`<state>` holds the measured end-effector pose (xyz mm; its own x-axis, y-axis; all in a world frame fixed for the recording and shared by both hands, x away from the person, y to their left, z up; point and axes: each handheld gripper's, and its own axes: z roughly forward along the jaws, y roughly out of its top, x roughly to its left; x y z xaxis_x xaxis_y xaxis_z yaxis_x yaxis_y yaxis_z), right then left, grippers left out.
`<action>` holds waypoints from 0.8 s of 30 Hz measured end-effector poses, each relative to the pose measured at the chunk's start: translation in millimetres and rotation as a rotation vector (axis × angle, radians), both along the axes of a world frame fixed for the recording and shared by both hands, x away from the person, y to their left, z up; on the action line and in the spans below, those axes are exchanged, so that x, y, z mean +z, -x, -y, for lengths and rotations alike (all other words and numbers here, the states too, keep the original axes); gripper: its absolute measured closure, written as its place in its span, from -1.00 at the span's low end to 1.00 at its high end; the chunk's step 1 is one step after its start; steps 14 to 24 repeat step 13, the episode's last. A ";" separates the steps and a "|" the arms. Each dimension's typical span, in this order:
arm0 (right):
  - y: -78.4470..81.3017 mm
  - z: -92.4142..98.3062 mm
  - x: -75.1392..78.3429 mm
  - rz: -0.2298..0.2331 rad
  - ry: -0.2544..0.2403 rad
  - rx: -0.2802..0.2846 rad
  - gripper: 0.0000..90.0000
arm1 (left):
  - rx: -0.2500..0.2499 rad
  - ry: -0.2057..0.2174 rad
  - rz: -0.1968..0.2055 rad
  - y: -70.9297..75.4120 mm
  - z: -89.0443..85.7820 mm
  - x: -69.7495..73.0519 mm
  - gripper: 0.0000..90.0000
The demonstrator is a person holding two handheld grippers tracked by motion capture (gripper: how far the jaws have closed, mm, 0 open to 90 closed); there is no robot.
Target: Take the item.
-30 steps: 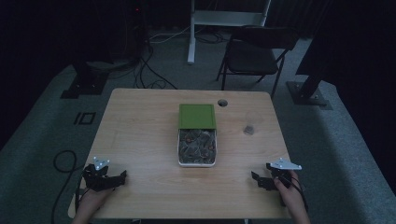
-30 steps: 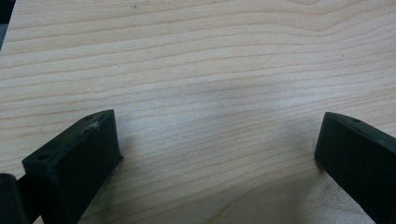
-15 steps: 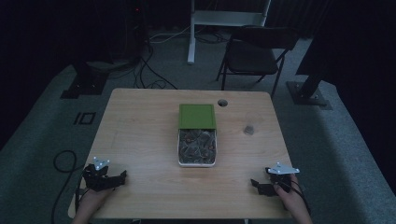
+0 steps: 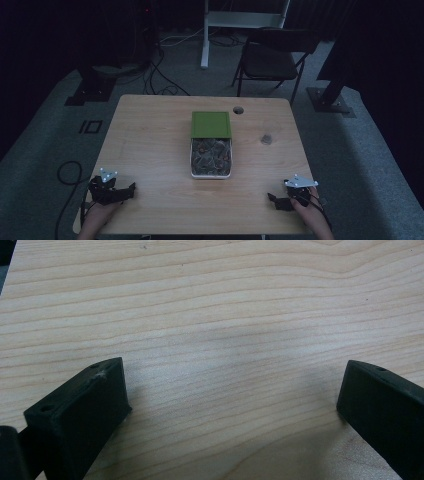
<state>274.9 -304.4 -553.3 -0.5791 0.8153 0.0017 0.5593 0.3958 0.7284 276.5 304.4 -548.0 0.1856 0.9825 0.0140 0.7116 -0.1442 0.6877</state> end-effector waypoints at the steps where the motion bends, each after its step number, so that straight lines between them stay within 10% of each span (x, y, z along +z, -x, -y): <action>1: 0.2 -0.3 0.0 0.000 0.000 0.005 -0.75 | 0.000 0.000 0.000 0.0 0.0 0.0 -0.99; 24: 0.8 -1.4 -0.1 -0.001 0.000 0.049 -0.75 | 0.000 0.000 0.000 0.0 0.0 0.0 -0.99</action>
